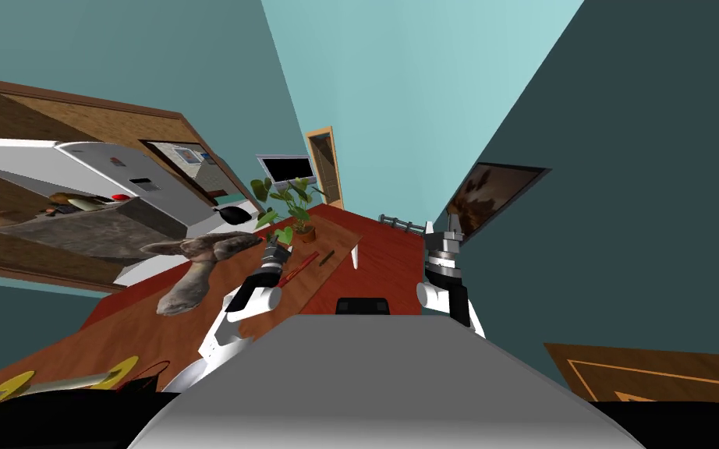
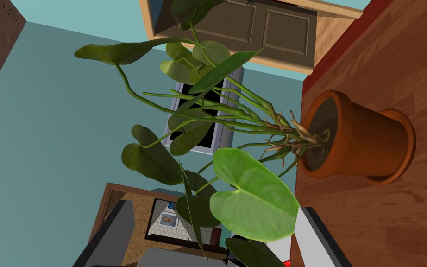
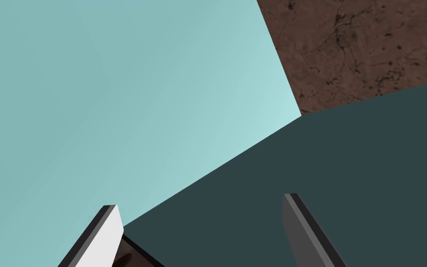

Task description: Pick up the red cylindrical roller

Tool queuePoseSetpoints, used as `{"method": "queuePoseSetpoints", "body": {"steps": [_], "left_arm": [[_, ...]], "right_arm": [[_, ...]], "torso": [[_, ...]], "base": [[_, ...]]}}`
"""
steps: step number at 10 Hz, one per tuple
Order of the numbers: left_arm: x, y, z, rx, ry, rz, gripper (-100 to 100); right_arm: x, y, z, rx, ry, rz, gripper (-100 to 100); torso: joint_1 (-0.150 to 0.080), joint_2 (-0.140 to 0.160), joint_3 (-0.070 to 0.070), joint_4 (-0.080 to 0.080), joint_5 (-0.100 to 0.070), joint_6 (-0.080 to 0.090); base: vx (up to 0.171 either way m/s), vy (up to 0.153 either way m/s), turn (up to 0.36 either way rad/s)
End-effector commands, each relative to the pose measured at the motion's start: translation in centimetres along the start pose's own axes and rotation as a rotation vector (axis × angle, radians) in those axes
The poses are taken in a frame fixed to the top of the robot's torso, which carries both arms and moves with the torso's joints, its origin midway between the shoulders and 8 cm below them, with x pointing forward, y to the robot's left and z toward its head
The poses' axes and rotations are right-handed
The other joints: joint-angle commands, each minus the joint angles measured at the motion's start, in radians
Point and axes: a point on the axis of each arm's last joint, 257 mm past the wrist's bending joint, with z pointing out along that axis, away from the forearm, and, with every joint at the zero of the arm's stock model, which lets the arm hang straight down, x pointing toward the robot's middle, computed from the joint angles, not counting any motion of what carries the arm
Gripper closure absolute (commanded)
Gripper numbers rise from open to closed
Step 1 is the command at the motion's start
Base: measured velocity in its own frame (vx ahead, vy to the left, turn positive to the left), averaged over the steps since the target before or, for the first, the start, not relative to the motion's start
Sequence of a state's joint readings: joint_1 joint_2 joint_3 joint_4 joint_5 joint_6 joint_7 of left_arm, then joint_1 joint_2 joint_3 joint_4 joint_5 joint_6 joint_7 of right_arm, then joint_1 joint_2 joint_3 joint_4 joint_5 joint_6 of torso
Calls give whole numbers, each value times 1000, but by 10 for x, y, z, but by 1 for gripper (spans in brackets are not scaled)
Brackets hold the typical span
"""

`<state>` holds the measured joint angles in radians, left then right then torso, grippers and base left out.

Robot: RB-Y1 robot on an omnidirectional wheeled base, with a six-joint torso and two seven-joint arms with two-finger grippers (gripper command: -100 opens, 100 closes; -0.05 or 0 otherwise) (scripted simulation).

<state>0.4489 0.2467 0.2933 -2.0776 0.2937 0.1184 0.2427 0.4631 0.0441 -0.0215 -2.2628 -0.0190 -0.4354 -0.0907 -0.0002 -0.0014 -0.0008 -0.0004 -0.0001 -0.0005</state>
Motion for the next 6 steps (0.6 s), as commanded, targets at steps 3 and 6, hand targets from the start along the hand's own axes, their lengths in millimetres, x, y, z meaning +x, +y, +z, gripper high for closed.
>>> {"method": "queuePoseSetpoints", "body": {"steps": [3, 6], "left_arm": [[-46, 52, -6, -170, -86, -57, -100], [-68, 79, -13, -263, -132, -88, -100]], "right_arm": [[0, 0, 0, 0, 0, 0, 0], [0, 0, 0, 0, 0, 0, 0]], "torso": [[0, 0, 0, 0, 0, 0], [1, -1, -1, 0, 0, 0]], "base": [[31, 0, -157], [33, 10, -117]]}}
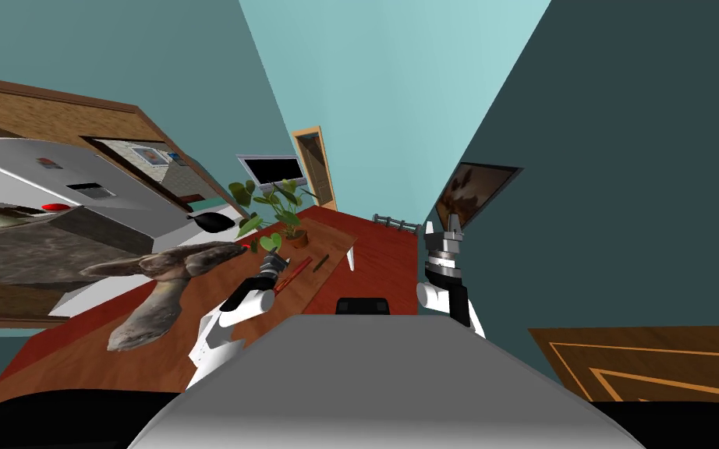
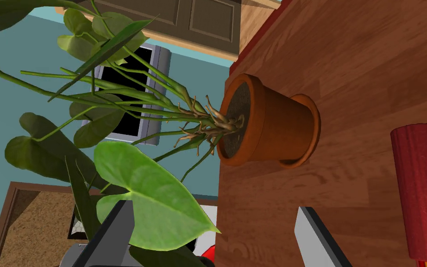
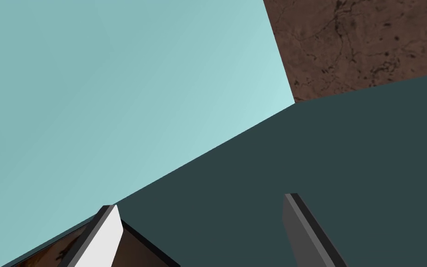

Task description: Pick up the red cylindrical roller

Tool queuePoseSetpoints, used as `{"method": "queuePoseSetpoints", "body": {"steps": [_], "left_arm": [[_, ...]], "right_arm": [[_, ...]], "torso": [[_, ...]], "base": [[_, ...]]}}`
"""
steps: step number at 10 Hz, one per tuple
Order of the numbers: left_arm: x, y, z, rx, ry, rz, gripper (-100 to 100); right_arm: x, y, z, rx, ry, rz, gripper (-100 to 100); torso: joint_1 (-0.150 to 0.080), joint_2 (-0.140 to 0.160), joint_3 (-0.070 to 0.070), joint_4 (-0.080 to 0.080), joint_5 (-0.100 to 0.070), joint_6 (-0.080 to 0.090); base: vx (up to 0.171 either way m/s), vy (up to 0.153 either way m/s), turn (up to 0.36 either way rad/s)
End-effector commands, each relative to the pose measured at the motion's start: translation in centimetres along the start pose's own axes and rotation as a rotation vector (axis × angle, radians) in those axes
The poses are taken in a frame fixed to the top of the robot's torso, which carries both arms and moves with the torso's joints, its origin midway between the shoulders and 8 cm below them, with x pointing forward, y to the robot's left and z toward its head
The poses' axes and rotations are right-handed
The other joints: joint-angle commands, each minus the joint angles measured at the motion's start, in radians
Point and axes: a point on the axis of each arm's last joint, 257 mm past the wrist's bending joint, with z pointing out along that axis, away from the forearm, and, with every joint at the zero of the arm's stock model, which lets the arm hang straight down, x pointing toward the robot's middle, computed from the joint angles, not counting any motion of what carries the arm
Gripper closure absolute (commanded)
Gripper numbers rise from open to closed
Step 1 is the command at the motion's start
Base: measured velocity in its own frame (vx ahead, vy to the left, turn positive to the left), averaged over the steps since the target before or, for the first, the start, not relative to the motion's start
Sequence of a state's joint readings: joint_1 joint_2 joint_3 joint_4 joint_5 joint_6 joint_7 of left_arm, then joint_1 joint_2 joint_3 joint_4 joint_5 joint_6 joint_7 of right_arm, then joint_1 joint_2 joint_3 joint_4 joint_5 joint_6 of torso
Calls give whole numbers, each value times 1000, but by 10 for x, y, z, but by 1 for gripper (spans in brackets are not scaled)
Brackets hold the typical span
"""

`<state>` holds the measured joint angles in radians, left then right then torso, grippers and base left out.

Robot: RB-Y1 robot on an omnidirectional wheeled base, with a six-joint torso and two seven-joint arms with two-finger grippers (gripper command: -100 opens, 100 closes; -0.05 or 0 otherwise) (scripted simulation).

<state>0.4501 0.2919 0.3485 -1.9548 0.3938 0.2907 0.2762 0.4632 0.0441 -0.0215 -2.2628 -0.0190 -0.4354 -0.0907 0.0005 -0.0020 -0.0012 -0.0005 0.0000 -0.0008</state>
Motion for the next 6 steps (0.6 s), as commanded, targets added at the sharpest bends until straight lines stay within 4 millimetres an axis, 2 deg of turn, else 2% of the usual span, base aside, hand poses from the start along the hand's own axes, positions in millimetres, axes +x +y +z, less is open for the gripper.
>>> {"method": "queuePoseSetpoints", "body": {"steps": [1, 2, 3, 4, 6], "left_arm": [[-5, 8, -3, -35, -13, -4, -100], [-27, 25, -4, -92, -51, -36, -100], [-29, 32, -5, -119, -58, -37, -100], [-51, 48, -8, -173, -98, -69, -100], [-53, 55, -9, -201, -105, -70, -100]], "right_arm": [[0, 0, 0, 0, 0, 0, 0], [0, 0, 0, 0, 0, 0, 0], [0, 0, 0, 0, 0, 0, 0], [0, 0, 0, 0, 0, 0, 0], [0, 0, 0, 0, 0, 0, 0]], "torso": [[0, 0, 0, 0, 0, 0], [-1, 1, 1, 0, 0, 0], [-1, 1, 1, 0, 0, 1], [0, 1, 0, 0, 0, 0], [0, 0, 0, 0, 0, 0]], "base": [[12, 1, 13], [23, -7, -173], [24, 6, -100], [33, 6, -217], [22, 12, -39]]}}
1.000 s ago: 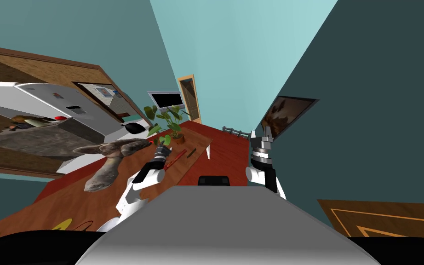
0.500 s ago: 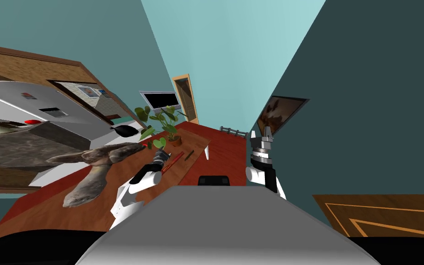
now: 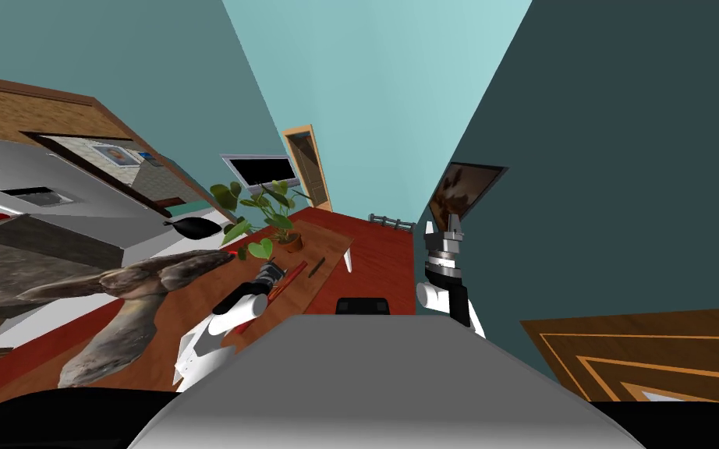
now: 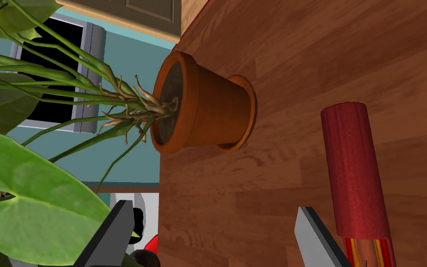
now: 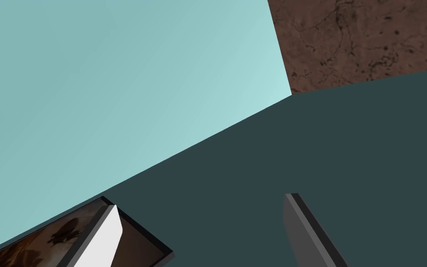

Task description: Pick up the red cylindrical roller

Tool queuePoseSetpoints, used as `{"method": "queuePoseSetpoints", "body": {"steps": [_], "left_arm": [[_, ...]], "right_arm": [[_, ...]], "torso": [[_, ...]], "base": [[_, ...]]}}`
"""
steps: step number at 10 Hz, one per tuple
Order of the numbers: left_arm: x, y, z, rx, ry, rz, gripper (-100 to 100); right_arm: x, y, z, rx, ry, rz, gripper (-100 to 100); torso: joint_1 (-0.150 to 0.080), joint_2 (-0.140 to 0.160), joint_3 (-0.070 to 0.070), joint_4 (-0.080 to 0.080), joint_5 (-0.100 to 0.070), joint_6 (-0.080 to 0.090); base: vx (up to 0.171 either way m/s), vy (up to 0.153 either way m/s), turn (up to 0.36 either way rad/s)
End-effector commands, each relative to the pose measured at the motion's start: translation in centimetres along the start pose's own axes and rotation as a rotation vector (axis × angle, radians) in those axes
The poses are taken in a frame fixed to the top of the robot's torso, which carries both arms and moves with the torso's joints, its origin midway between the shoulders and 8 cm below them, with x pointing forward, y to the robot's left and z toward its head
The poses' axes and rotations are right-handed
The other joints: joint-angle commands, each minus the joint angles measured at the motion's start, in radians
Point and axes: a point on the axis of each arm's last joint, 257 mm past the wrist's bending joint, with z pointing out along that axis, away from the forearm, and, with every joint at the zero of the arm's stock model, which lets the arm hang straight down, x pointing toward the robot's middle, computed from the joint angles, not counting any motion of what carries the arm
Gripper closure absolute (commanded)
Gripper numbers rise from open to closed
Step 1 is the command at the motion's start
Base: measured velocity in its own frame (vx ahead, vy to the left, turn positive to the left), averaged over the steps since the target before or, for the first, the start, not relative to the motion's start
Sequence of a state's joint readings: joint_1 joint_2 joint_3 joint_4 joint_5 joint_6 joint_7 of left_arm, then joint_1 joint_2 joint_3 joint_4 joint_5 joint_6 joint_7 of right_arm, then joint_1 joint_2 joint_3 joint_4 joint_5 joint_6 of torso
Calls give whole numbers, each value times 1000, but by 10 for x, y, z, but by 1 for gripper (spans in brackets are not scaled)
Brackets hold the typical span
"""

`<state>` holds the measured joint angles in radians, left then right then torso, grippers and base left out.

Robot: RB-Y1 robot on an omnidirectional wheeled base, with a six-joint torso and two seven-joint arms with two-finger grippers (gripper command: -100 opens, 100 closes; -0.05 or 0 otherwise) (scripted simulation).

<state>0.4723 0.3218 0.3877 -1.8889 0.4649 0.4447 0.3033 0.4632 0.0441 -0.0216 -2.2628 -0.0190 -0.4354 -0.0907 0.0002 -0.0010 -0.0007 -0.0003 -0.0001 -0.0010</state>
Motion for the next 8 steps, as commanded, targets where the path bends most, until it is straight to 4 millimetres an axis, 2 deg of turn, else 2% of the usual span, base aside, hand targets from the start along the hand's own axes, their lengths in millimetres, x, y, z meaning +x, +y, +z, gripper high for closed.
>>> {"method": "queuePoseSetpoints", "body": {"steps": [1, 2, 3, 4, 5, 6, 7, 8], "left_arm": [[-25, 18, 0, -68, -45, -36, -100], [-27, 23, 0, -87, -51, -36, -100], [-50, 36, -2, -135, -90, -71, -100], [-51, 42, -4, -161, -98, -72, -100], [-74, 53, -7, -201, -137, -108, -100], [-75, 60, -9, -226, -144, -109, -100], [-97, 72, -14, -269, -184, -146, -100], [-98, 78, -17, -293, -191, -147, -100]], "right_arm": [[0, 0, 0, 0, 0, 0, 0], [0, 0, 0, 0, 0, 0, 0], [0, 0, 0, 0, 0, 0, 0], [0, 0, 0, 0, 0, 0, 0], [0, 0, 0, 0, 0, 0, 0], [0, 0, 0, 0, 0, 0, 0], [0, 0, 0, 0, 0, 0, 0], [0, 0, 0, 0, 0, 0, 0]], "torso": [[0, 0, 0, 0, 0, 0], [0, 0, 0, 0, 0, 1], [0, 0, 0, 0, 0, 0], [0, 0, 0, 0, 0, 0], [0, 0, 0, 0, 0, 0], [0, -1, -1, 0, 0, 1], [1, -1, 0, 0, 0, 0], [1, -1, 0, 0, 0, 0]], "base": [[25, 5, -168], [25, 10, -120], [28, 9, -182], [25, 12, -95], [38, 12, -176], [32, 20, -106], [31, 17, -201], [29, 20, -93]]}}
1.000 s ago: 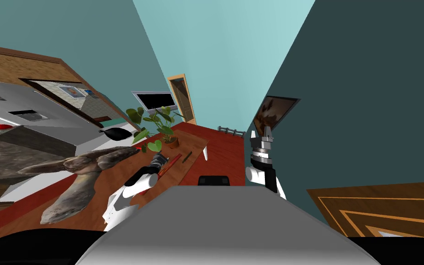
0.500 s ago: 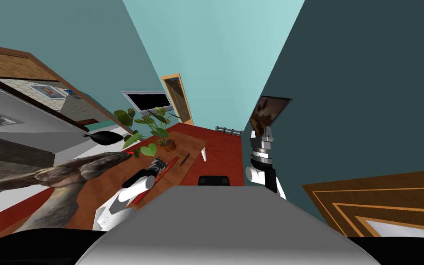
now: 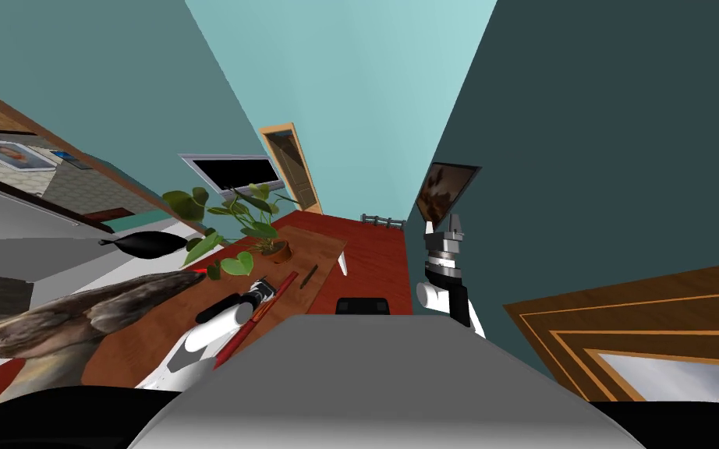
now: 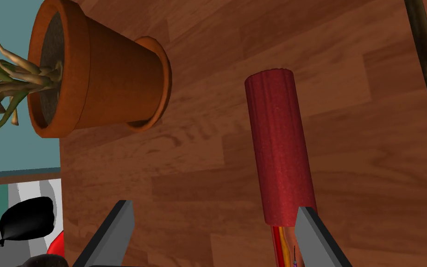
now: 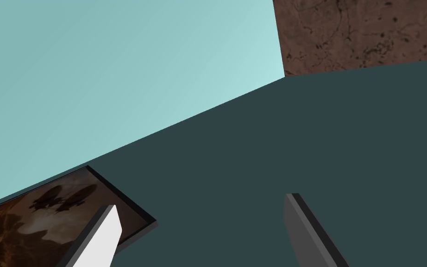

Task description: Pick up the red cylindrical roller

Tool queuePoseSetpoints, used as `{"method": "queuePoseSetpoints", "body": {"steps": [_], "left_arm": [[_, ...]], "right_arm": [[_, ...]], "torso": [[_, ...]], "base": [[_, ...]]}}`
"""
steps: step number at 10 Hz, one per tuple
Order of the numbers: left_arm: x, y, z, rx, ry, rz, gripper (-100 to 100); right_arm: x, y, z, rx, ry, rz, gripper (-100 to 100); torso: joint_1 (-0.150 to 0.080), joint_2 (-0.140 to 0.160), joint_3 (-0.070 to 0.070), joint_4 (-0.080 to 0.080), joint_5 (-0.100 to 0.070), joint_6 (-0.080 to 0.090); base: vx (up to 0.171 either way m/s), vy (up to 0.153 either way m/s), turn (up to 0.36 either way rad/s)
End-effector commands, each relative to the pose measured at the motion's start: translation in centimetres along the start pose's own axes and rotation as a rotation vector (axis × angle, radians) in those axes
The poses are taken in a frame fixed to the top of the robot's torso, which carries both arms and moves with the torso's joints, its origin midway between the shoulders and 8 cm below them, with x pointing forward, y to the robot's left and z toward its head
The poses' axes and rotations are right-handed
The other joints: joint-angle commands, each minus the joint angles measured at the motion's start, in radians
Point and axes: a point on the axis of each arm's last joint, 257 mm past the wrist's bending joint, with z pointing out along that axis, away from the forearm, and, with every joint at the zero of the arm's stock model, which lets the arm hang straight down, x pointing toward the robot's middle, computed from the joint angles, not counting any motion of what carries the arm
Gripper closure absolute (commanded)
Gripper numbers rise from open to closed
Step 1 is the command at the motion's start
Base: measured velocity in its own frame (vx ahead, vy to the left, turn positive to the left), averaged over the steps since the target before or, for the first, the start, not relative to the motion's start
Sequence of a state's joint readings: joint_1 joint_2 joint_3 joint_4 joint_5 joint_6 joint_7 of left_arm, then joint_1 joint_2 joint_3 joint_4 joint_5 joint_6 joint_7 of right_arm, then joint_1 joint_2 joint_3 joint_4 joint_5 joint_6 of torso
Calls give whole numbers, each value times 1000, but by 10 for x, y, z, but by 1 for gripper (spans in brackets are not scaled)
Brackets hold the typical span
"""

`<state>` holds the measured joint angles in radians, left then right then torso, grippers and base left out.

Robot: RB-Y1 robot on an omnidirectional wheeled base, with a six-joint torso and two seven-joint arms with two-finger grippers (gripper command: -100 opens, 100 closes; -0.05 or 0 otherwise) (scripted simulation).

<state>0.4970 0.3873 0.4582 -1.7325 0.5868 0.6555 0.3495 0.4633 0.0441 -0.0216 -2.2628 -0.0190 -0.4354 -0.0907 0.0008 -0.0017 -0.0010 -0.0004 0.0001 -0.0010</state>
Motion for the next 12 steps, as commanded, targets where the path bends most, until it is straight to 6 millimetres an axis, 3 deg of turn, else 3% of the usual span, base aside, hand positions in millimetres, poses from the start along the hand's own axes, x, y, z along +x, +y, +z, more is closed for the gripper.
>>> {"method": "queuePoseSetpoints", "body": {"steps": [1, 2, 3, 4, 5, 6, 11, 12], "left_arm": [[-5, 6, -1, -28, -13, -6, -100], [-28, 18, -2, -79, -55, -46, -100], [-30, 22, -2, -93, -60, -46, -100], [-52, 33, -4, -137, -99, -87, -100], [-53, 37, -5, -154, -105, -87, -100], [-72, 46, -9, -196, -139, -125, -100], [-117, 78, -24, -317, -232, -208, -100], [-135, 90, -32, -363, -270, -246, -100]], "right_arm": [[0, 0, 0, 0, 0, 0, 0], [0, 0, 0, 0, 0, 0, 0], [0, 0, 0, 0, 0, 0, 0], [0, 0, 0, 0, 0, 0, 0], [0, 0, 0, 0, 0, 0, 0], [0, 0, 0, 0, 0, 0, 0], [0, 0, 0, 0, 0, 0, 0], [0, 0, 0, 0, 0, 0, 0]], "torso": [[0, 0, 0, 0, 0, 0], [-1, 1, 0, 0, 0, 0], [-1, 1, 0, 0, 0, 0], [-1, 1, 0, 0, 0, 0], [0, 0, 0, 0, 0, 0], [0, 0, 0, 0, 0, 0], [0, 0, 0, 0, 0, 0], [-1, 0, 0, 0, 0, 0]], "base": [[13, 11, 14], [20, 9, -152], [21, 12, -115], [29, 18, -201], [24, 23, -69], [33, 18, -125], [20, 19, -110], [22, 17, -126]]}}
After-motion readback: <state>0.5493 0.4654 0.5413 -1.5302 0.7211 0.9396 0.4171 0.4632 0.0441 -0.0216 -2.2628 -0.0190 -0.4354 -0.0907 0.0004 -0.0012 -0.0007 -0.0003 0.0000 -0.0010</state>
